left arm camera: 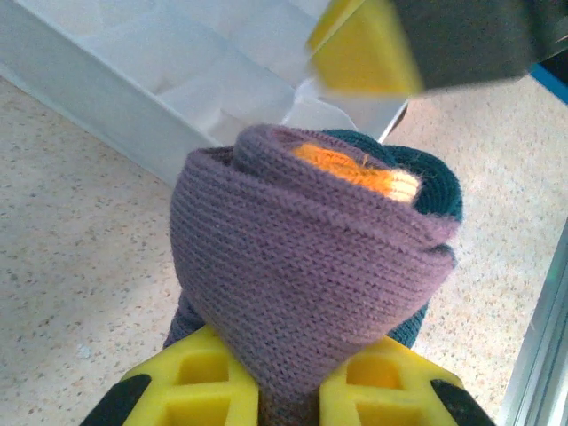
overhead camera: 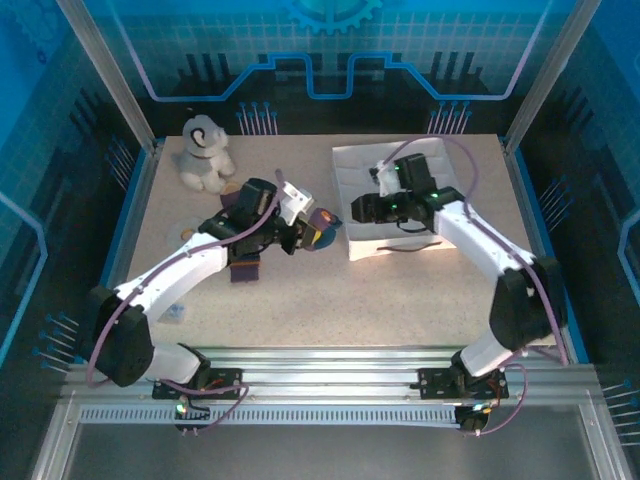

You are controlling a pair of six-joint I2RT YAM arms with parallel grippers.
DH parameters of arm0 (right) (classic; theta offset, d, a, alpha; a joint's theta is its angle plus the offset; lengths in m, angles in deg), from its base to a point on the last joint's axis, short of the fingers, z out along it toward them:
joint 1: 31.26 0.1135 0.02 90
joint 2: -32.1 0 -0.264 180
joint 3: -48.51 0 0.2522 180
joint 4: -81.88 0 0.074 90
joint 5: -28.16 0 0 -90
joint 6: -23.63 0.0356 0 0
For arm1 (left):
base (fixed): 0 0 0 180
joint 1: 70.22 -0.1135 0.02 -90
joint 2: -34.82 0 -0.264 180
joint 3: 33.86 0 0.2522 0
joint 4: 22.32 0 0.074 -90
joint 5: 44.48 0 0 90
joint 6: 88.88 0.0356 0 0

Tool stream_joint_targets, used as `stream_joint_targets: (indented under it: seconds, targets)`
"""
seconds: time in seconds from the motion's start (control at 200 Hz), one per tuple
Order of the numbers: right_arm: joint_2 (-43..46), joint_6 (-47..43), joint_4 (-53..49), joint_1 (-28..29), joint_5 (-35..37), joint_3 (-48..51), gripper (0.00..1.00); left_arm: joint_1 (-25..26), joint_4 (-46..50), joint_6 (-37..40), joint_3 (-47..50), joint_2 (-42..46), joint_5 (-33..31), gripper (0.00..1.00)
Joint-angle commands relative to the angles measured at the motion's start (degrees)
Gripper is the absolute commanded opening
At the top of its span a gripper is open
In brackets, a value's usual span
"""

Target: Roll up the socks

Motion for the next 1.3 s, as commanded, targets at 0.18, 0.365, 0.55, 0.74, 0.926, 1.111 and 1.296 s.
stream_joint_targets:
  seconds: [0.18,0.365,0.55,0.74,0.926,1.111,1.296]
  targets:
    - [14.44,-9.28,18.28,-2.56,-22.11,9.18,0.58,-5.77,-1.8,-7.75,-3.9,3.16,16.06,0.0]
    - [17.88,-6.01,32.52,-1.95,-30.36,14.49,0.68,-7.36,-1.18,-9.09,-8.85,3.23,24.24,0.0]
    - [15.66,-4.79,34.13,-0.31,-31.86,12.38,0.71,-7.44,-2.21,-11.11,-10.92,3.61,29.57,0.0]
    - [12.46,-3.46,36.9,1.68,-34.8,9.43,0.72,-7.48,-3.84,-12.74,-10.86,4.14,32.35,0.0]
    - [9.86,-1.76,38.99,3.54,-36.87,7.27,0.75,-7.43,-3.87,-13.28,-10.95,4.62,32.86,0.0]
    - [7.58,-2.07,38.29,5.87,-37.54,5.41,0.76,-7.43,-4.46,-14.01,-11.29,4.5,33.74,0.0]
    - [5.22,-1.16,38.69,6.78,-40.25,4.38,0.74,-7.43,-5.29,-14.62,-11.53,4.41,35.48,0.0]
